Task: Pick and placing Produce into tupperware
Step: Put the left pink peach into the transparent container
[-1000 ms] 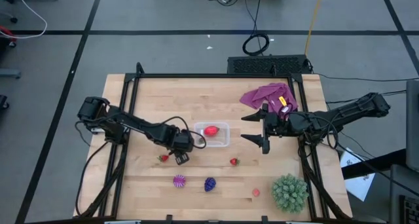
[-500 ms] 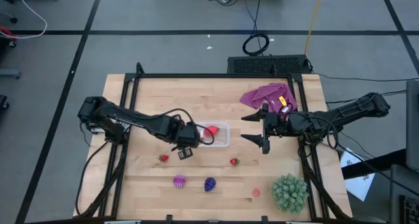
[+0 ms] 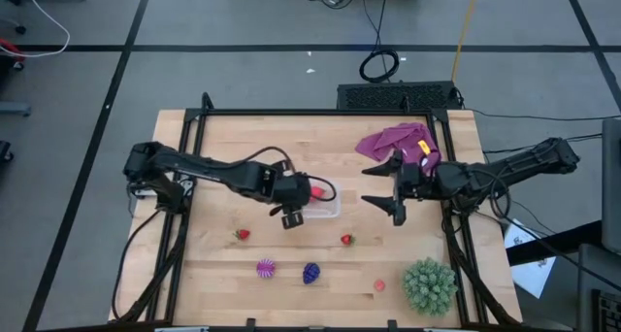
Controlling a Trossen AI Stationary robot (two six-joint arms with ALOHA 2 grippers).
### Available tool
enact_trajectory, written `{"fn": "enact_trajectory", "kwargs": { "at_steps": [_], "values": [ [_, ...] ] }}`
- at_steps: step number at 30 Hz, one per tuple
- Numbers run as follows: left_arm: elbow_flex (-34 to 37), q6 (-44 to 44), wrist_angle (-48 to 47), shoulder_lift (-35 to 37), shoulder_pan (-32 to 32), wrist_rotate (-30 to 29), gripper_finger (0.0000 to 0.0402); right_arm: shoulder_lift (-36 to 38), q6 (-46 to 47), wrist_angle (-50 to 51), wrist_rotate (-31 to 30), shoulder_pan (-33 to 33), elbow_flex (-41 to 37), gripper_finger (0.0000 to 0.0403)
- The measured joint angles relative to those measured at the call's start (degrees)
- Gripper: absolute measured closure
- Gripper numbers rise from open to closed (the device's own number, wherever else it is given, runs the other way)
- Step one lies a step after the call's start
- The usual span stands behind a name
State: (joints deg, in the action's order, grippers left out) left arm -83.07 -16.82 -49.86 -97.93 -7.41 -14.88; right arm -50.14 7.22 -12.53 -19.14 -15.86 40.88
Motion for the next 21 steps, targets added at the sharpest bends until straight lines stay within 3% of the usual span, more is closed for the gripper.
{"fn": "enact_trajectory", "kwargs": {
  "at_steps": [13,21],
  "values": [
    [0.02,4.60,3.39,-11.67,7.00,9.96,0.0261,0.68,-0.02,2.51,0.00,0.00,0.02,0.0086],
    [0.02,5.16,2.93,-12.82,9.23,10.89,0.0261,0.69,-0.01,4.98,-0.01,0.00,0.02,0.0086]
  ]
}}
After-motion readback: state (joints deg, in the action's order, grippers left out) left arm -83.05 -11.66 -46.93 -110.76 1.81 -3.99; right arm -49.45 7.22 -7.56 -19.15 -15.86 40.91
